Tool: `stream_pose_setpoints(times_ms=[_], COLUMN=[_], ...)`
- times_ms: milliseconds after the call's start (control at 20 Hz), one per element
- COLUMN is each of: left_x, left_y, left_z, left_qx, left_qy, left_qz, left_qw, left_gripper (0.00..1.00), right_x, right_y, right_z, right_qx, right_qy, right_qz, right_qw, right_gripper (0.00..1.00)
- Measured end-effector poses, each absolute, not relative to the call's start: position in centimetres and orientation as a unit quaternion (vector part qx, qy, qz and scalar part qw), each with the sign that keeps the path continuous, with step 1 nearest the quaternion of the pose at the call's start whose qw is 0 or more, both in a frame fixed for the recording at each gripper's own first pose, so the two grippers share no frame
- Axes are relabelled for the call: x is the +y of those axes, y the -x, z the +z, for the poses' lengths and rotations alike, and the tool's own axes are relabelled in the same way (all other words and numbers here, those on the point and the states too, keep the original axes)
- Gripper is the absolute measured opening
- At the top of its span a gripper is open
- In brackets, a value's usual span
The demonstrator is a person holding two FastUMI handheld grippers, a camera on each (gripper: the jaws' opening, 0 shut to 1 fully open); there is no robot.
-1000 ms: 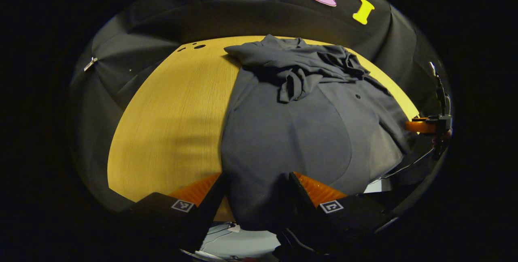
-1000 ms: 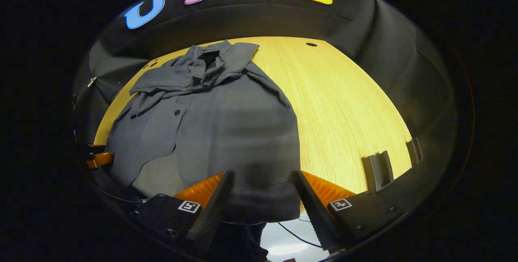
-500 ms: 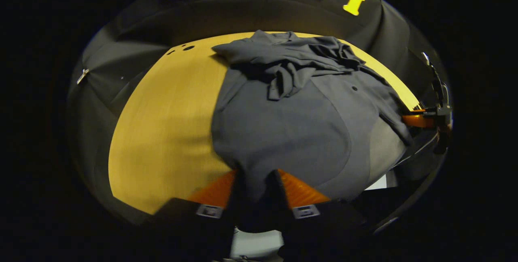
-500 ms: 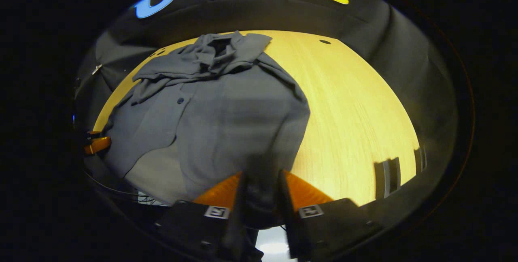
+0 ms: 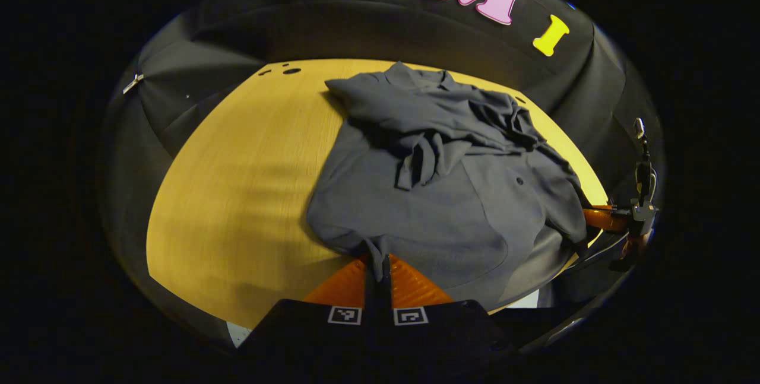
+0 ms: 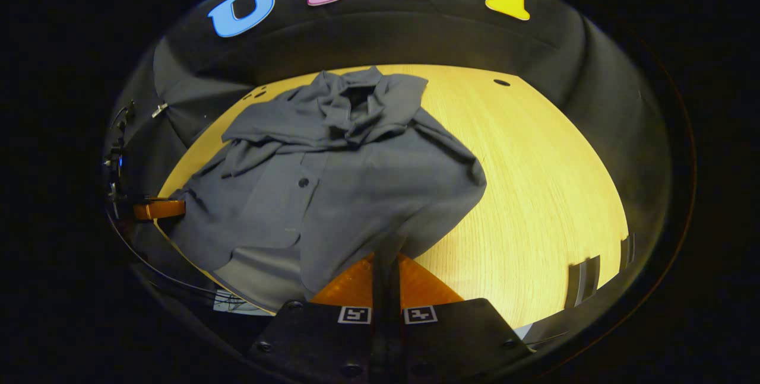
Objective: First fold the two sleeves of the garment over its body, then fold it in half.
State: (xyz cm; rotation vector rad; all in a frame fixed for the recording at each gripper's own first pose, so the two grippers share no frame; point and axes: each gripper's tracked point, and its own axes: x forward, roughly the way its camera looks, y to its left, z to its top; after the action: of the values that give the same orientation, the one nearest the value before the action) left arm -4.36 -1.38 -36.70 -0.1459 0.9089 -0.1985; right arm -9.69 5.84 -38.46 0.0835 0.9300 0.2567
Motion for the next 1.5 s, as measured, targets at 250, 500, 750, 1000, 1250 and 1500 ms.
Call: stream_pose_setpoints(times_ms=[250,500,750,1000,1250,1500], left_x=[-1.9,-2.0,-2.1,-1.7,-1.3,-0.3], left_y=[0.7,-4.8,-9.8,-14.9,-20.5,-25.9], left_z=[-32.3,-28.1,-25.5,-23.3,-21.4,-21.4], left_qx=[0.393,0.342,0.299,0.263,0.228,0.208], left_qy=[0.082,0.107,0.115,0.126,0.133,0.125], left_qz=[-0.1,-0.094,-0.09,-0.08,-0.069,-0.05], left_qw=[0.91,0.929,0.943,0.953,0.962,0.969], left_gripper=[0.05,0.06,0.06,0.06,0.05,0.05], right_x=[5.8,5.0,5.3,5.7,5.5,5.6], right_y=[6.3,1.5,-4.7,-10.6,-16.4,-22.1], right_z=[-34.8,-30.7,-28.0,-26.2,-25.1,-25.9], right_qx=[0.401,0.343,0.293,0.255,0.223,0.208], right_qy=[-0.068,-0.084,-0.095,-0.092,-0.093,-0.096], right_qz=[0.11,0.092,0.082,0.079,0.071,0.061], right_qw=[0.907,0.931,0.948,0.959,0.968,0.971], right_gripper=[0.05,0.05,0.05,0.05,0.05,0.05])
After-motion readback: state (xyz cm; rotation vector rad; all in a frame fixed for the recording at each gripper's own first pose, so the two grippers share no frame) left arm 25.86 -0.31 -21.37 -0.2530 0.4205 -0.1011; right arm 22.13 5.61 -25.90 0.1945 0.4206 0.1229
